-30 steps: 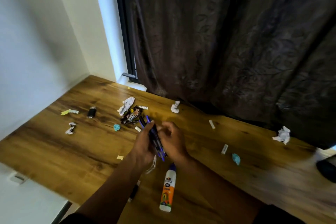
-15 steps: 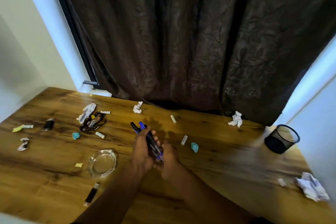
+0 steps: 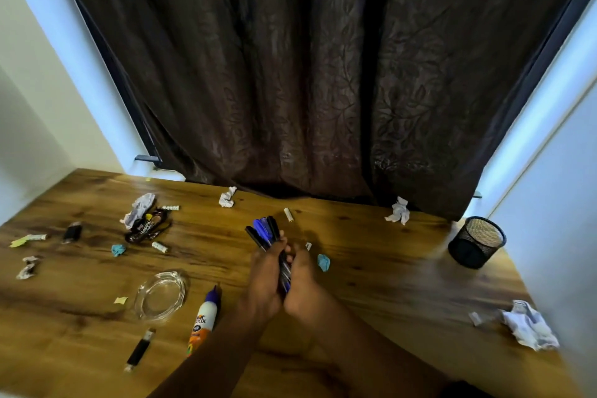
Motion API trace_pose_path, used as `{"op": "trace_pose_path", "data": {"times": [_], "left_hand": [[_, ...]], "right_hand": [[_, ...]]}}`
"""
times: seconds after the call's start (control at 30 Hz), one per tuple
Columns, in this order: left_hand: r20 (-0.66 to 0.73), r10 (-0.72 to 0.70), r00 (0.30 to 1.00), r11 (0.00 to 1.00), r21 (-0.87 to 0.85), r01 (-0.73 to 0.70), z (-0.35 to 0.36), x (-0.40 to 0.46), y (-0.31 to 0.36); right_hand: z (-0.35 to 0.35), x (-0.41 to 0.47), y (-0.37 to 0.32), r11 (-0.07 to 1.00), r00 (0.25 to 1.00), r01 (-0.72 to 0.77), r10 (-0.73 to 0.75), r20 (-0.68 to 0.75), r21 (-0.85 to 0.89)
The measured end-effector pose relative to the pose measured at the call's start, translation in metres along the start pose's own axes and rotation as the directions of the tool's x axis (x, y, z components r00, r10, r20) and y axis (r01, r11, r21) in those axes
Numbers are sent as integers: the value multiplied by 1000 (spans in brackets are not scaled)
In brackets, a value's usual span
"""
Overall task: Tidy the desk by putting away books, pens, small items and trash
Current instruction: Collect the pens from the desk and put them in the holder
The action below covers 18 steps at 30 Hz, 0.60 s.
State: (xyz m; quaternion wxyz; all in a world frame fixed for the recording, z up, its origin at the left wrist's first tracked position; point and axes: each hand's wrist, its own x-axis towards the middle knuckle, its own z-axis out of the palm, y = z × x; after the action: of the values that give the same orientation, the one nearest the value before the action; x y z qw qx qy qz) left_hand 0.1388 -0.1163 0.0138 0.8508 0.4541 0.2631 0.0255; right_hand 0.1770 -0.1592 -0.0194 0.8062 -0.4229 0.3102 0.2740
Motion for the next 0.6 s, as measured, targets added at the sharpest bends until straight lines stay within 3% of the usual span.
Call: {"op": "trace_pose_path", "data": {"times": [0.1,0.3,0.47,0.6], "left_hand": [[32,15,999,998,55,-17,6,1,2],[147,-8,989,990,143,-13,14,7,17],[263,-59,963,956,291,-21,16,15,12],[295,-190,936,881,472,30,28,20,7]], "right_hand": [[-1,1,-5,998,997,6,-11,76,63],[-8,-2,-26,969,990,134,-121,73,-206],[-7,-21,-61,746,910,407,-384,158,-527],[-12,-30,-77,654,866,476,-464,185,-588]]}}
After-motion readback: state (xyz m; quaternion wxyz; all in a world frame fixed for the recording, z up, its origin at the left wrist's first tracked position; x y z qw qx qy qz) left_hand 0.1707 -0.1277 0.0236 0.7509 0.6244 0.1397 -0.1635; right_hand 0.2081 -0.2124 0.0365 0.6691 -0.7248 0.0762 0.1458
